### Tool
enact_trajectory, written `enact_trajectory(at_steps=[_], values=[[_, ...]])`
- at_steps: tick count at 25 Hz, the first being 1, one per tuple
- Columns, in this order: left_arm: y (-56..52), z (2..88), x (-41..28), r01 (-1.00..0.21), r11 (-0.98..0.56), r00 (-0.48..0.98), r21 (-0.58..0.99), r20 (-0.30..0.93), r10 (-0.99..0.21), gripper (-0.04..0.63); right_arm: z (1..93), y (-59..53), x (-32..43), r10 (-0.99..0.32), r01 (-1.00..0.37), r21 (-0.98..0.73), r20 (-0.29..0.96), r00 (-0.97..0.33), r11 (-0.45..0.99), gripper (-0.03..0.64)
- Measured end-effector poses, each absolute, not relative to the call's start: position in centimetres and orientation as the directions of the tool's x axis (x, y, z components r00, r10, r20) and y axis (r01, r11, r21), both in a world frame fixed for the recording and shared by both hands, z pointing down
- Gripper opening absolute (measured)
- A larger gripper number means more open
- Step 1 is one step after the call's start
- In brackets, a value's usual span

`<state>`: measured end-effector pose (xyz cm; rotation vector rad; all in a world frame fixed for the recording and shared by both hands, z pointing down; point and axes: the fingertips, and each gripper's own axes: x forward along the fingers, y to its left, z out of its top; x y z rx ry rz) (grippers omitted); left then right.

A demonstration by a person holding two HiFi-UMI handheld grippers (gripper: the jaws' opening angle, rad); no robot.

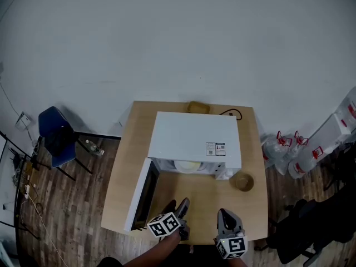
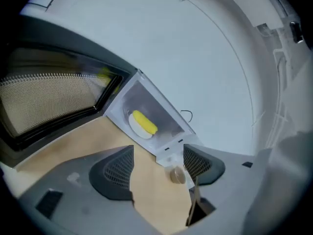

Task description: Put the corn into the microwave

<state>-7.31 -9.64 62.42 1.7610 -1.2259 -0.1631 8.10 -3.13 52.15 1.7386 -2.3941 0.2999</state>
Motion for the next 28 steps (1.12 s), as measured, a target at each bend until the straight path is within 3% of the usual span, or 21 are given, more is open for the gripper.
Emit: enact_trajectory(at_steps=[5, 9, 11, 13, 16, 20, 28], values=[[-4.3, 57.6, -7.0, -0.711, -0.280, 0.572, 0.645, 0.299, -0.764, 0.310, 51.5, 1.0, 8.0, -0.916, -0.956, -0.061, 0.275, -0.291, 0.285, 0.057], [-1.3, 54.5, -7.6, -0.710, -0.345, 0.577, 0.613, 0.227, -0.785, 0.294, 50.8, 3.4, 8.1, -0.914, -0.954, -0.078, 0.274, -0.300, 0.290, 0.057], [0.5, 53.1, -7.5, -0.713, -0.382, 0.588, 0.588, 0.205, -0.782, 0.224, 50.2, 4.4, 8.0, -0.913, -0.950, -0.077, 0.266, -0.311, 0.301, 0.057], [2.1, 51.5, -7.1, -0.726, -0.427, 0.595, 0.538, 0.182, -0.783, 0.092, 49.6, 5.4, 7.8, -0.908, -0.943, -0.085, 0.255, -0.333, 0.322, 0.057], [4.4, 49.0, -6.2, -0.767, -0.482, 0.585, 0.425, 0.151, -0.797, 0.032, 48.3, 6.9, 7.5, -0.899, -0.929, -0.099, 0.234, -0.370, 0.356, 0.057], [8.2, 45.5, -4.4, -0.818, -0.514, 0.555, 0.257, 0.116, -0.824, 0.017, 45.9, 9.4, 8.1, -0.899, -0.922, -0.098, 0.204, -0.388, 0.375, 0.057], [18.3, 41.9, -1.1, -0.866, -0.486, 0.493, 0.119, 0.041, -0.869, 0.017, 43.3, 17.8, 10.4, -0.909, -0.921, -0.065, 0.145, -0.390, 0.384, 0.057]])
